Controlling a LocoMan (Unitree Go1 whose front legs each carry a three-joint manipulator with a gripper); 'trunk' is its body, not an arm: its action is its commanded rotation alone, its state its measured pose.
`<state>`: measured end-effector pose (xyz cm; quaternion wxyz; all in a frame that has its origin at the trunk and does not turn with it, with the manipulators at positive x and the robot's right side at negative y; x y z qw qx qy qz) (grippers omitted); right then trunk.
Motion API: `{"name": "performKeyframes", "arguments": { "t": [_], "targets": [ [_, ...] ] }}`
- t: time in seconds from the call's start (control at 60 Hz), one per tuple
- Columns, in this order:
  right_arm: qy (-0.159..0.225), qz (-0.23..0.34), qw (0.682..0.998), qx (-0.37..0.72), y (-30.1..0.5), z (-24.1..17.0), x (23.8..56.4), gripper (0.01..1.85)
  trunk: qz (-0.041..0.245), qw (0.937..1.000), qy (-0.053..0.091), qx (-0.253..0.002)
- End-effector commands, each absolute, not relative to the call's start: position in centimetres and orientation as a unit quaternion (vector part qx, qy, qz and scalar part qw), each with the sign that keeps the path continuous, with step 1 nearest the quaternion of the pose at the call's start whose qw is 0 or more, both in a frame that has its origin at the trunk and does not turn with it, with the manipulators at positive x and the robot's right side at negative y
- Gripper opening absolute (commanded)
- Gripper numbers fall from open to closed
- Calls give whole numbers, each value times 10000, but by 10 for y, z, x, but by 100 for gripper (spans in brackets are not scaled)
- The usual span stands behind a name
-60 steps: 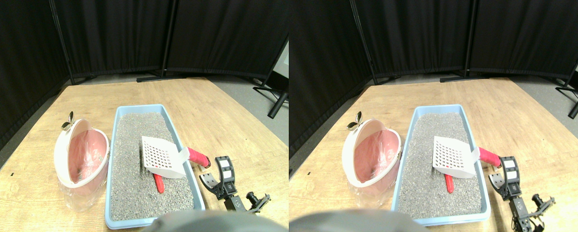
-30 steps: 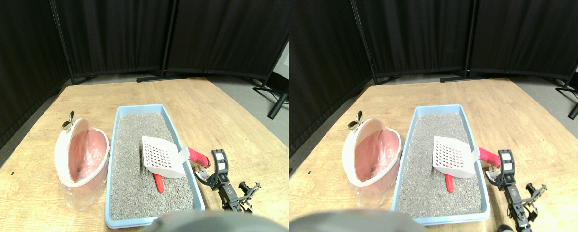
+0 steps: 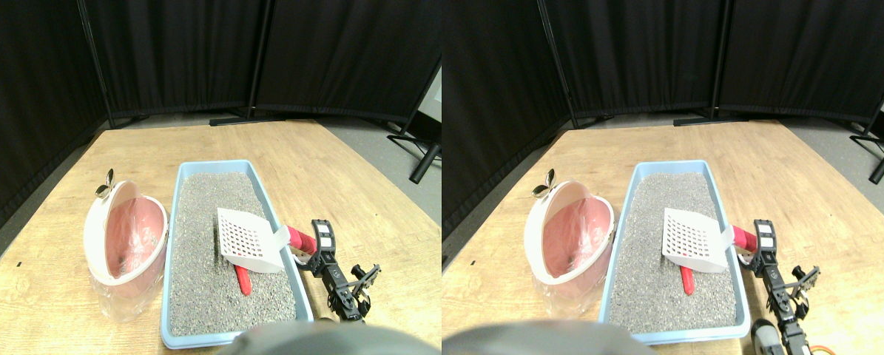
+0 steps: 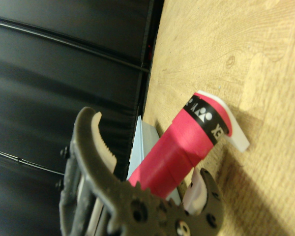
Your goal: Scoop (unimanual)
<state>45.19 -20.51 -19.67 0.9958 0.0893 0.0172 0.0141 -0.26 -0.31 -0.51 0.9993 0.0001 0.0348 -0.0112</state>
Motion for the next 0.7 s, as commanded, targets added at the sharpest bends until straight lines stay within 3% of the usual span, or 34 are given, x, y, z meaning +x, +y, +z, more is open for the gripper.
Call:
{"name": "performKeyframes", "arguments": {
  "t": [0.017, 0.7],
  "targets": [
    [86, 113, 9954, 951, -206, -195, 457, 95, -73, 9990, 437, -53],
    [636, 48, 9924, 1052, -198, -198, 476, 100, -5, 9988, 474, -99]
  ]
}}
